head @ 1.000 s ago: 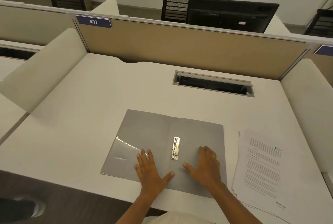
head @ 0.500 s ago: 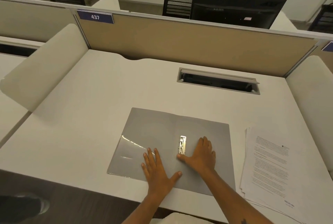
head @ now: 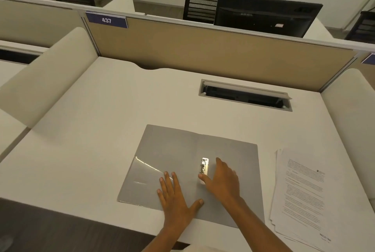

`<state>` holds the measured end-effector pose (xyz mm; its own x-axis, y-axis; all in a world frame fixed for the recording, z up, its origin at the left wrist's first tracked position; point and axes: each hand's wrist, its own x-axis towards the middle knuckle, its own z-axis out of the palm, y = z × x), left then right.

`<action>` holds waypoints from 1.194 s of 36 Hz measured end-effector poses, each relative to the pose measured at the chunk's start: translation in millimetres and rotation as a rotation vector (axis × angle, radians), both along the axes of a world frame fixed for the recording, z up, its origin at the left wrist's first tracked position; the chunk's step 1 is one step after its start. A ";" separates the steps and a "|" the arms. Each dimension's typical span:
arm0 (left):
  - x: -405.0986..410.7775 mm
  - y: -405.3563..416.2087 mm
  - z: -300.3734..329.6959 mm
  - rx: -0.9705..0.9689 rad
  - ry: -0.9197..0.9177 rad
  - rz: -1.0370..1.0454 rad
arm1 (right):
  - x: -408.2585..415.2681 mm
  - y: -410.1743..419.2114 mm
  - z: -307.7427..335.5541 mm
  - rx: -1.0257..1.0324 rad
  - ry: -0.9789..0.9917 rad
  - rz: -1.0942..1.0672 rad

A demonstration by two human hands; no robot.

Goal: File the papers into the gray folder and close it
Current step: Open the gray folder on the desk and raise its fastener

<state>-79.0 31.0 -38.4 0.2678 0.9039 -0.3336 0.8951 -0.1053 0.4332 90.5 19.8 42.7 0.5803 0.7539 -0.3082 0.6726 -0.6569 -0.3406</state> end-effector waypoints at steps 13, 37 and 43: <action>-1.8 -0.8 0.1 0.001 -0.013 -0.019 | 12.0 -4.4 -3.8 0.315 -0.026 0.340; -1.4 -0.8 7.5 -0.032 0.019 -0.003 | 54.8 79.4 -8.8 0.311 0.281 0.139; 15.2 -2.3 17.1 -0.007 0.008 -0.024 | 75.1 68.1 -6.7 0.332 0.287 0.119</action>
